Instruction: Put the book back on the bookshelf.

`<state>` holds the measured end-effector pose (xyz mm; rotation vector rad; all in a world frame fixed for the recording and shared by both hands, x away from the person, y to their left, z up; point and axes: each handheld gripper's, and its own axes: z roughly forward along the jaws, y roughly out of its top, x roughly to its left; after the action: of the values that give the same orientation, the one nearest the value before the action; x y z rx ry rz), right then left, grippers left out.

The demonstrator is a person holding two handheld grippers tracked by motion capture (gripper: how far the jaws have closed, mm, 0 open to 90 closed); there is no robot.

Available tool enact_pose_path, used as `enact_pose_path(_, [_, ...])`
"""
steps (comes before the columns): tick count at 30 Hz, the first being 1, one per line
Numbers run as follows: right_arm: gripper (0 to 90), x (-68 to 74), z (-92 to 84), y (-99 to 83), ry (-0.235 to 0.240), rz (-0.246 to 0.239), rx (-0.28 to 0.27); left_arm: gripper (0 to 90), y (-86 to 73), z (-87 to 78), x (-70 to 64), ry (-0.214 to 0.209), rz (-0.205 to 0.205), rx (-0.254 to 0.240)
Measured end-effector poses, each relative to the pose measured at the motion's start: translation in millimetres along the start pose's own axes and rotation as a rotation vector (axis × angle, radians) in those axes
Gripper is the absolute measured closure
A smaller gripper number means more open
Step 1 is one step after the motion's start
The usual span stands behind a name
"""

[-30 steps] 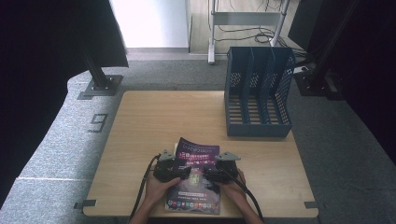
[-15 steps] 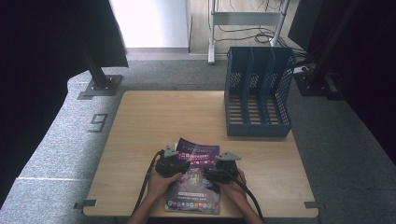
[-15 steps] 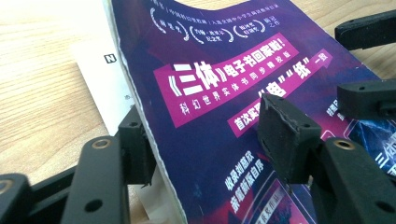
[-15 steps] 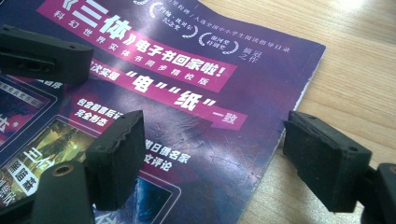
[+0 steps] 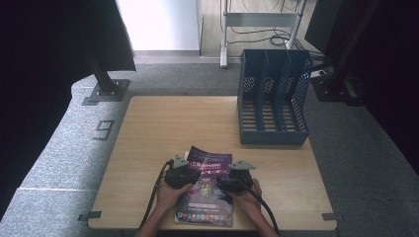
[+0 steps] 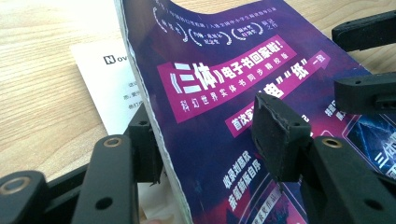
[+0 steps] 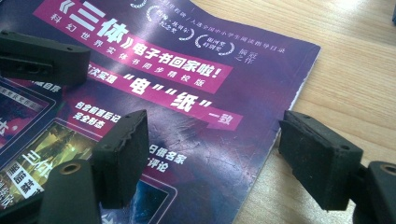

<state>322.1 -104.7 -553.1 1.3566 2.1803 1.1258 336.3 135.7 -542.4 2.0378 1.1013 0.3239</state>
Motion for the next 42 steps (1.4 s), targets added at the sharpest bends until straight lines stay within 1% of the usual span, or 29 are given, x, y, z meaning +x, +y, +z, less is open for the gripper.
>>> enact_pose_path(11, [23.8, -0.7, -0.3, 0.0, 0.007, -0.015, 0.001, 47.0, -0.1, 0.8, -0.3, 0.001, -0.005, -0.002])
enact_pose_path(16, [23.8, -0.9, -0.3, 0.0, 0.009, -0.013, 0.002, 48.0, 1.1, 0.0, -2.4, -0.014, -0.007, -0.002])
enact_pose_path(18, [23.8, -1.0, -0.3, 0.0, 0.009, -0.013, 0.002, 48.0, 2.0, -1.4, -2.7, -0.029, -0.013, -0.010])
enact_pose_path(20, [23.8, -1.1, -0.3, 0.1, 0.010, -0.014, 0.001, 48.8, 2.4, -2.3, -3.5, -0.031, -0.011, -0.016])
enact_pose_path(23, [23.8, -1.1, -0.3, 0.1, 0.010, -0.014, 0.002, 53.7, 2.1, -3.0, -5.5, -0.004, 0.010, -0.018])
enact_pose_path(24, [23.9, -1.2, -0.3, 0.1, 0.011, -0.015, 0.002, 56.2, 1.9, -3.1, -6.2, 0.002, 0.012, -0.025])
enact_pose_path(29, [24.0, -1.5, -0.4, 0.2, 0.013, -0.016, 0.004, 67.6, 1.5, -6.4, -12.2, 0.034, 0.051, -0.063])
enact_pose_path(31, [24.0, -1.7, -0.5, 0.3, 0.014, -0.016, 0.004, 70.8, 1.8, -7.9, -14.2, 0.036, 0.063, -0.077])
enact_pose_path(34, [24.2, -2.1, -0.6, 0.5, 0.016, -0.014, 0.007, 73.1, 3.4, -10.6, -16.9, 0.030, 0.076, -0.093])
enact_pose_path(38, [24.4, -2.5, -0.7, 0.7, 0.018, -0.015, 0.010, 77.6, 3.3, -11.8, -20.6, 0.040, 0.099, -0.108])
enact_pose_path(42, [25.0, -3.0, -1.0, 0.8, 0.020, -0.015, 0.011, 80.4, 3.6, -12.7, -19.3, 0.024, 0.097, -0.106])
